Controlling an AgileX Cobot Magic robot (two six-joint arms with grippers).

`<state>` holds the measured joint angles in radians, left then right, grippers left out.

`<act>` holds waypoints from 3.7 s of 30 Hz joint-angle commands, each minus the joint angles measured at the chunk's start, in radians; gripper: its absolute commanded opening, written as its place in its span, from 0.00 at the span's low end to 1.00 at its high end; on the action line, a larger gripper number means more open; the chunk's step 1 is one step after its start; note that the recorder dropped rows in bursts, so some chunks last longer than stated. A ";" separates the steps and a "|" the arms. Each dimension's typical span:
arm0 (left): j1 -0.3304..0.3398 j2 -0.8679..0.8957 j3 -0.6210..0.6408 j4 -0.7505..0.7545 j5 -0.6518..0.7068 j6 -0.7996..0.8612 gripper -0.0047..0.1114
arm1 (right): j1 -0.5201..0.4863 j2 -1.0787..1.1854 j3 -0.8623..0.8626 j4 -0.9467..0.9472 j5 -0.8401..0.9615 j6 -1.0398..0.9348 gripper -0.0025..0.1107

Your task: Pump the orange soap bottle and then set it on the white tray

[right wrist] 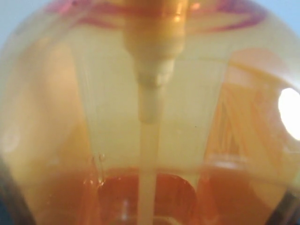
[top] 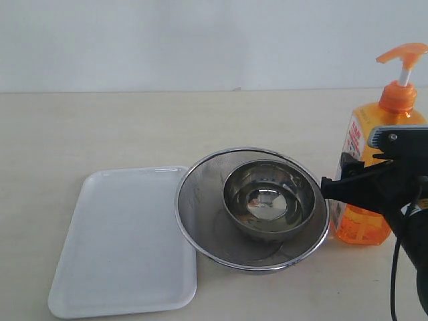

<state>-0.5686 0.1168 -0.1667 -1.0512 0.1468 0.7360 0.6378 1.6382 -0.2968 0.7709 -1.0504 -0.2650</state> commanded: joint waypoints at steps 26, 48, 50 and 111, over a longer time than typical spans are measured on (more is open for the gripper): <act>0.000 -0.099 0.084 -0.041 0.011 0.005 0.08 | 0.000 -0.010 -0.004 -0.082 -0.015 0.000 0.04; 0.000 -0.099 0.086 -0.142 0.115 -0.002 0.08 | 0.000 -0.010 -0.004 -0.082 -0.015 0.000 0.04; 0.000 -0.099 0.086 -0.142 0.112 -0.002 0.08 | 0.000 -0.010 -0.004 -0.082 -0.015 0.000 0.04; 0.326 -0.117 0.143 0.305 -0.174 0.017 0.08 | 0.000 -0.010 -0.006 -0.082 -0.015 0.002 0.04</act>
<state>-0.2447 0.0035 -0.0453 -0.8844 -0.0249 0.8754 0.6378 1.6382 -0.2990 0.6956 -1.0391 -0.2525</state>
